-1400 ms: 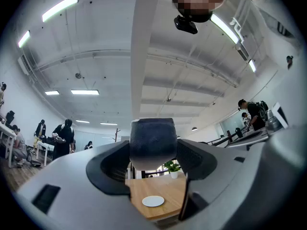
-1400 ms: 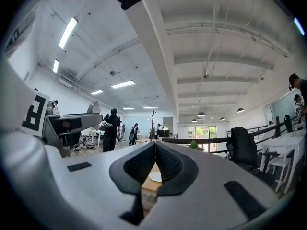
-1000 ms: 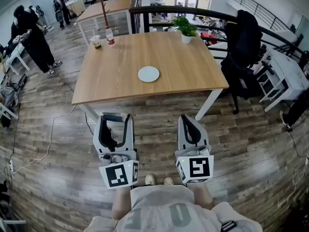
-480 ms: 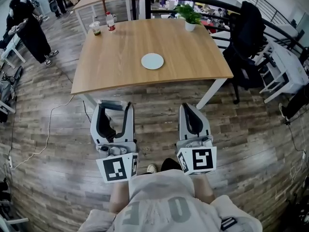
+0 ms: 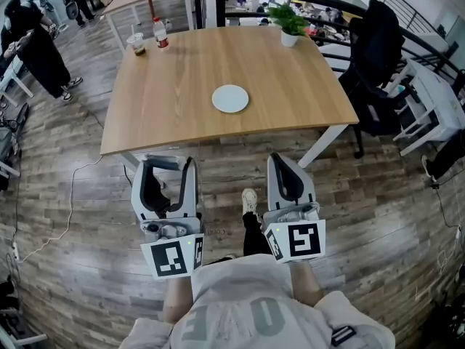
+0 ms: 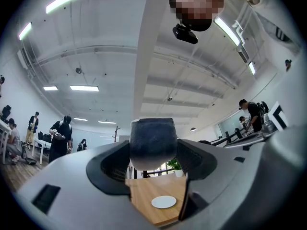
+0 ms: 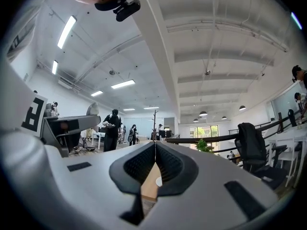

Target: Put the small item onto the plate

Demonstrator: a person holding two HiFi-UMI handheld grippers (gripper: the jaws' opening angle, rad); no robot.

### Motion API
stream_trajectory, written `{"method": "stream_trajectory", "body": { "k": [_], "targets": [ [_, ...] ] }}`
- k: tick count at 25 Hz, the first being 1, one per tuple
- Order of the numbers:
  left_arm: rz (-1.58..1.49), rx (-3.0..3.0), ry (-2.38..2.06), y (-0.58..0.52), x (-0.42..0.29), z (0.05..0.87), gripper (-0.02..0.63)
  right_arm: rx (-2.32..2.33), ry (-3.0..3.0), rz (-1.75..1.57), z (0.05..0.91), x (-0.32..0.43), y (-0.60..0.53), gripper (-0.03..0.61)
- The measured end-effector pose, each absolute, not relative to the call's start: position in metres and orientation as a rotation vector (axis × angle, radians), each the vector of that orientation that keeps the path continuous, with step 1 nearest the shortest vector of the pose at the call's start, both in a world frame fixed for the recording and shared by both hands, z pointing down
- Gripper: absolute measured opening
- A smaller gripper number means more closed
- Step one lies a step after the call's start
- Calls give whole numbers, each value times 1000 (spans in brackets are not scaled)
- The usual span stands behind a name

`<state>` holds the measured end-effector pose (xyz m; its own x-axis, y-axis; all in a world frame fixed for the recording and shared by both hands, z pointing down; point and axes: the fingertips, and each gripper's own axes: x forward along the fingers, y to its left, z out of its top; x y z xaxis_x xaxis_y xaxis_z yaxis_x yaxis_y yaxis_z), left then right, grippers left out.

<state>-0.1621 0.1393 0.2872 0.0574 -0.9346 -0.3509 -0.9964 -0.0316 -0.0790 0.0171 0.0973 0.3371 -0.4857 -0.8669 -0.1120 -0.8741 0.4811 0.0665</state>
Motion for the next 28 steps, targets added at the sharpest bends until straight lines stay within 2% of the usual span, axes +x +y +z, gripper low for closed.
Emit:
{"method": "stream_trajectory", "body": {
  "k": [6, 17, 28],
  "targets": [
    [284, -2002, 1961, 53, -166, 288, 305, -1520, 2665, 198, 337, 13, 4, 17],
    [342, -1878, 1972, -137, -156, 230, 305, -1470, 2642, 313, 283, 41, -198, 17],
    [297, -1947, 1963, -217, -151, 235, 305, -1448, 2683, 276, 284, 28, -274, 17]
  ]
}}
